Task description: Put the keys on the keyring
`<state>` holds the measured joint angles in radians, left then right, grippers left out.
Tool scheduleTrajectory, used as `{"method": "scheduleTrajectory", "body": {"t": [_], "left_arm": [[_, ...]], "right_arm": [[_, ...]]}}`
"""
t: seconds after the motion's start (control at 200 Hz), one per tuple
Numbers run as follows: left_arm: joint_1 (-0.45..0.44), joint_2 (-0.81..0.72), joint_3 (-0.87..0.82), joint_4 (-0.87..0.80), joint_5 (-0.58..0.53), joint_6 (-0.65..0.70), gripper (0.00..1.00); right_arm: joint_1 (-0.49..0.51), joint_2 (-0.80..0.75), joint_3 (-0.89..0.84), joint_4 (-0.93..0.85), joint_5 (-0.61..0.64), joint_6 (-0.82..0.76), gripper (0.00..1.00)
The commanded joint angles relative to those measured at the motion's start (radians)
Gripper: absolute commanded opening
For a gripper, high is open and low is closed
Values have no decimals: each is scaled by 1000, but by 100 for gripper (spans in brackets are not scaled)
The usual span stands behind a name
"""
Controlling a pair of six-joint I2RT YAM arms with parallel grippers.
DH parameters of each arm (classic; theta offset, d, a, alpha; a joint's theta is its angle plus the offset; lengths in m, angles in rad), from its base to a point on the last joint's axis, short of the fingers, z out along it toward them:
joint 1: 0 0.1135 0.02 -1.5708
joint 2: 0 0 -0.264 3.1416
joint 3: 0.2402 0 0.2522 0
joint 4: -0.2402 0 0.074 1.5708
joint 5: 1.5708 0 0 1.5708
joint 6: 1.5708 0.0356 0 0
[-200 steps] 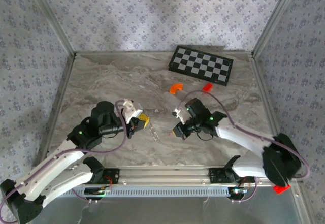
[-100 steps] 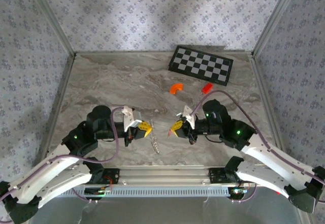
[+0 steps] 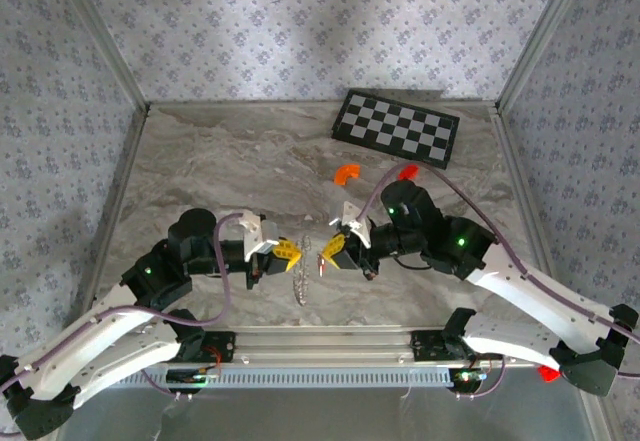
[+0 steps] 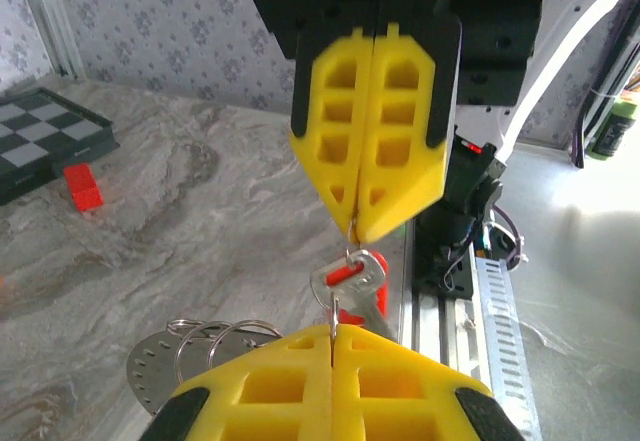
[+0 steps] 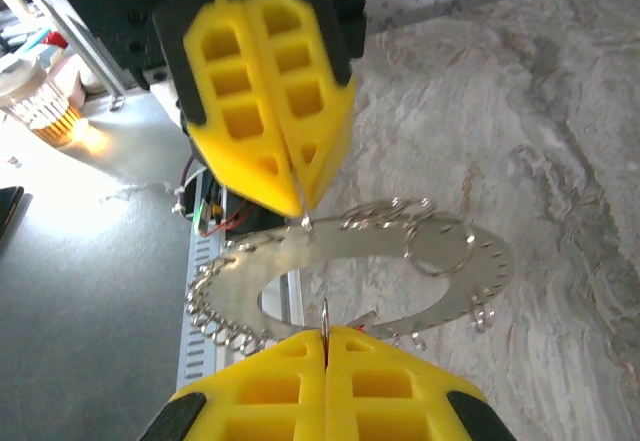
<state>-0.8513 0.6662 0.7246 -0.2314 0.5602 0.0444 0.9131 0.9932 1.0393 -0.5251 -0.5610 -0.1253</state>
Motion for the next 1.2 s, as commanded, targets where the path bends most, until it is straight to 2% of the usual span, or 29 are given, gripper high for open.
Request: {"method": "scheduleTrajectory", "body": {"t": [0.0, 0.345, 0.72, 1.194], "left_arm": [[-7, -14, -9, 93, -3, 20, 0], [-7, -22, -36, 134, 1, 19, 0], [-7, -28, -46, 147, -2, 10, 0], [-6, -38, -94, 257, -27, -41, 0]], "right_arm": [[13, 1, 43, -39, 32, -21, 0], [29, -2, 7, 70, 71, 15, 0], [54, 20, 17, 91, 87, 13, 0], [56, 15, -7, 133, 113, 42, 0]]}}
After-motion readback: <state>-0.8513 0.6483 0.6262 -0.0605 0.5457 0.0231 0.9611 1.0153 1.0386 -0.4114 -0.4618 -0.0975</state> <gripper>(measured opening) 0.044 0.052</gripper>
